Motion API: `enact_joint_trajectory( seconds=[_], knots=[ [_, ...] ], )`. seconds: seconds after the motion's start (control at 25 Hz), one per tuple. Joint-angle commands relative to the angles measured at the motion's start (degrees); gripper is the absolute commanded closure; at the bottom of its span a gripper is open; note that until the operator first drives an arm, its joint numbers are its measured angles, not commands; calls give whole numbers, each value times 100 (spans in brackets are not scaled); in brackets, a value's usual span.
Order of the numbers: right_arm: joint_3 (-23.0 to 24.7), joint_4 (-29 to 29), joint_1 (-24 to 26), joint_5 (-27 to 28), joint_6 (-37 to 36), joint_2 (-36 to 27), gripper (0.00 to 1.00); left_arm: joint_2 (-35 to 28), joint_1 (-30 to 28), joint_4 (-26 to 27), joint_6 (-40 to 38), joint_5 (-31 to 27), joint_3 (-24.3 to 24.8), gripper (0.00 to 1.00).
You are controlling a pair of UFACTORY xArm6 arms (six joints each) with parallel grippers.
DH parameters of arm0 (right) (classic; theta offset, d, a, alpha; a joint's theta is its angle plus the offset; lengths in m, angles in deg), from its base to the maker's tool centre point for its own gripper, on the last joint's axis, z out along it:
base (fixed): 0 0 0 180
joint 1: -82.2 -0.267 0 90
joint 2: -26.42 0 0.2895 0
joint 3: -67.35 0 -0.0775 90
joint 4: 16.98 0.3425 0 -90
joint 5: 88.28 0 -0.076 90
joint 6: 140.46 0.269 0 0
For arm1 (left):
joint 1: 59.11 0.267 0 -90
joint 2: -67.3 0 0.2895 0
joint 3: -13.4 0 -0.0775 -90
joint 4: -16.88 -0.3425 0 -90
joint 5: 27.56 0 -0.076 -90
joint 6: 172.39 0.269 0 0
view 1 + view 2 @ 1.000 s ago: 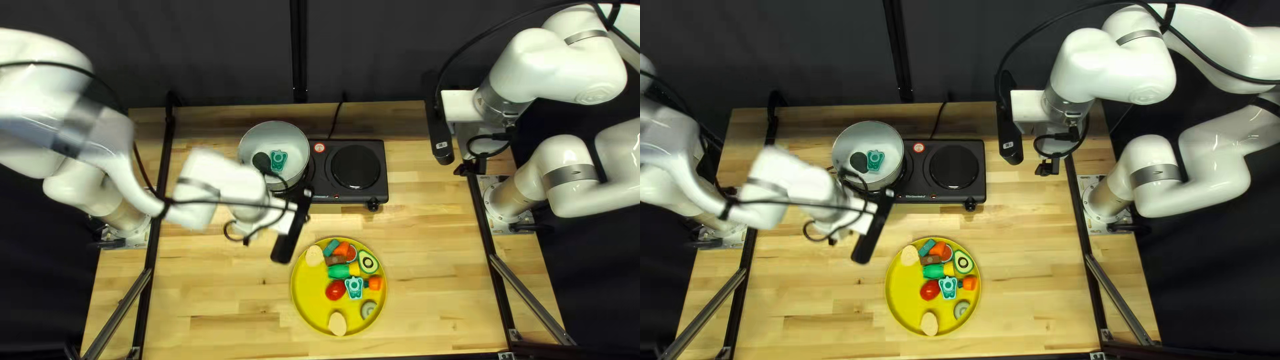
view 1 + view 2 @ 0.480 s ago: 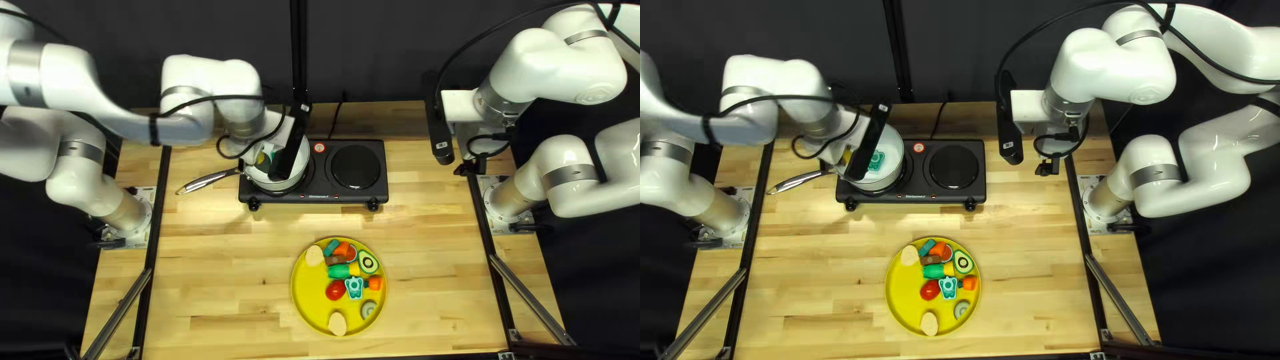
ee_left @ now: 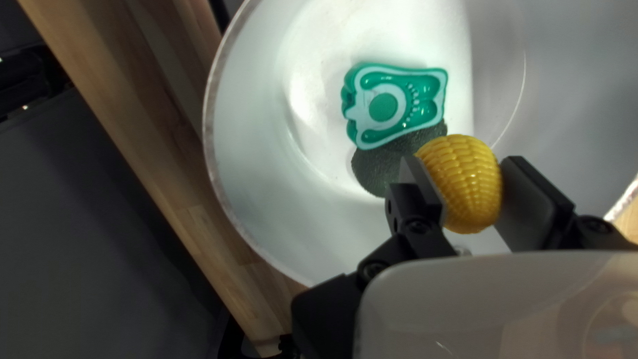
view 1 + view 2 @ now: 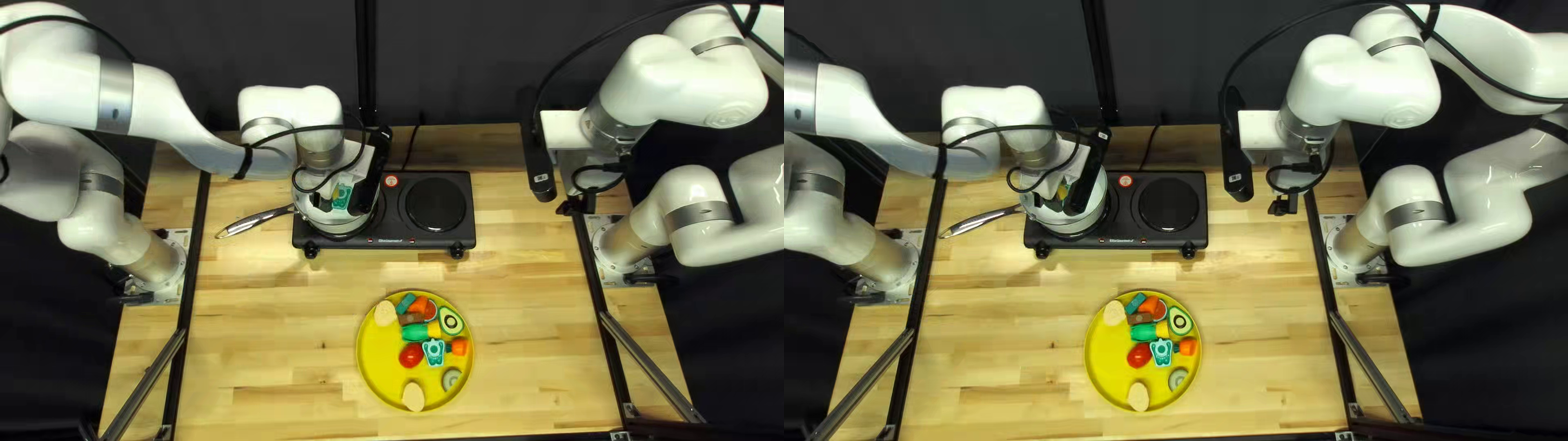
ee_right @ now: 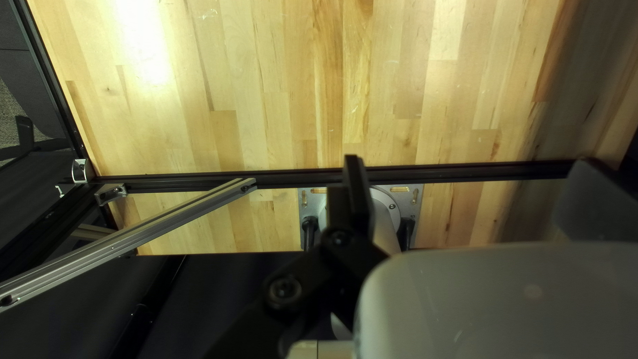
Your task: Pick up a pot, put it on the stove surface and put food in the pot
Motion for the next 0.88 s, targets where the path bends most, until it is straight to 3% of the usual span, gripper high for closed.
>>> enact_joint_trajectory(
  seconds=[0.04, 0.12, 0.28, 0.48, 0.72, 0.88],
  knots=[
    [0, 0, 0, 0, 0, 0, 0, -196, -320, -68, -268, -477, -248, 0],
    [0, 0, 0, 0, 0, 0, 0, -269, -762, -113, -637, -936, -561, 0],
    [0, 0, 0, 0, 0, 0, 0, -96, -1793, -90, -1516, -1300, -1030, 0],
    [0, 0, 0, 0, 0, 0, 0, 844, -3104, -21, -2358, -1113, -1862, 0],
    [0, 0, 0, 0, 0, 0, 0, 2512, -3570, 264, -1911, -745, -3210, 0],
    [0, 0, 0, 0, 0, 0, 0, 3199, -3554, 323, -1710, -587, -3727, 0]
  ],
)
